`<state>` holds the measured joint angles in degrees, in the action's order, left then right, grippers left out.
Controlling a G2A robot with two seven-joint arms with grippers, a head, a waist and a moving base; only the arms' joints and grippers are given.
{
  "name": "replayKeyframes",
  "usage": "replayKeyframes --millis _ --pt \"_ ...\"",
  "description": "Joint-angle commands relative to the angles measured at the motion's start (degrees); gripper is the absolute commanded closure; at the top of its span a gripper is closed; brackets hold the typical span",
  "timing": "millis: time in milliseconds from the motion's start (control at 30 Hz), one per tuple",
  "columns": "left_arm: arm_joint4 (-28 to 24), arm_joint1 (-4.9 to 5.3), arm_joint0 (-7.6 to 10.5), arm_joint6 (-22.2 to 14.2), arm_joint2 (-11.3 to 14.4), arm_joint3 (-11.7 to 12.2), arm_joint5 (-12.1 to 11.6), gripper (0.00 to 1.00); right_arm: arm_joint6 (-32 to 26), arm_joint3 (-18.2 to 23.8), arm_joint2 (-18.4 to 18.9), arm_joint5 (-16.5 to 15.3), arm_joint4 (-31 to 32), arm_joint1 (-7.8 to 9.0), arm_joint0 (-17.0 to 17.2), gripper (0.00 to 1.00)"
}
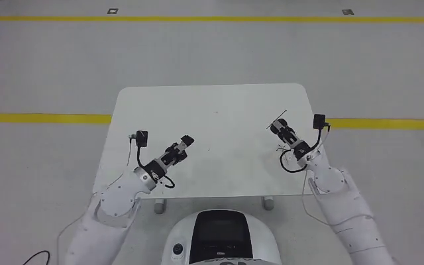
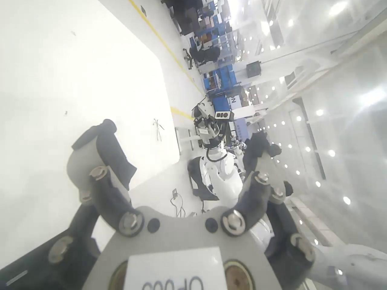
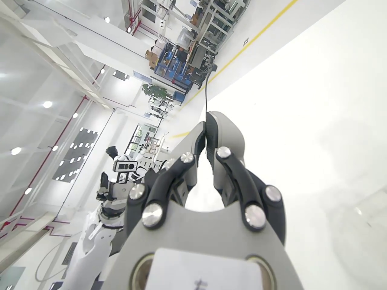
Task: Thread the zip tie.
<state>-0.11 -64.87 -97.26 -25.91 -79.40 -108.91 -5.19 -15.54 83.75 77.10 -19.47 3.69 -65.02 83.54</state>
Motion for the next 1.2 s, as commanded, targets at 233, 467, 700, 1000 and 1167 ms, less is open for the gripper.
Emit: replayKeyframes --millis 233,467,700,1000,1167 --pt "0.0 0.0 0.0 0.0 0.0 0.0 0.0 0.0 0.8 2.4 -1.7 0.0 -1.5 -0.52 0.4 1.0" --pt "0.0 0.0 0.0 0.0 0.0 0.0 0.0 0.0 -1.7 1.7 -2.5 0.0 -3.8 -0.79 -0.5 1.0" --pt "1.2 0.06 0.33 -1.0 0.7 -0.2 -0.7 0.0 -1.7 1.7 -2.5 0.0 -3.8 -0.79 -0.5 1.0" --pt "4.6 -0.32 4.05 -5.3 9.2 1.7 -1.9 0.0 1.6 2.5 -4.0 0.0 -6.4 -1.59 0.4 1.0" --pt "5.6 -0.91 7.02 -5.2 14.4 4.2 -2.1 0.0 2.8 0.6 -6.7 0.0 -6.8 -2.46 -0.5 1.0"
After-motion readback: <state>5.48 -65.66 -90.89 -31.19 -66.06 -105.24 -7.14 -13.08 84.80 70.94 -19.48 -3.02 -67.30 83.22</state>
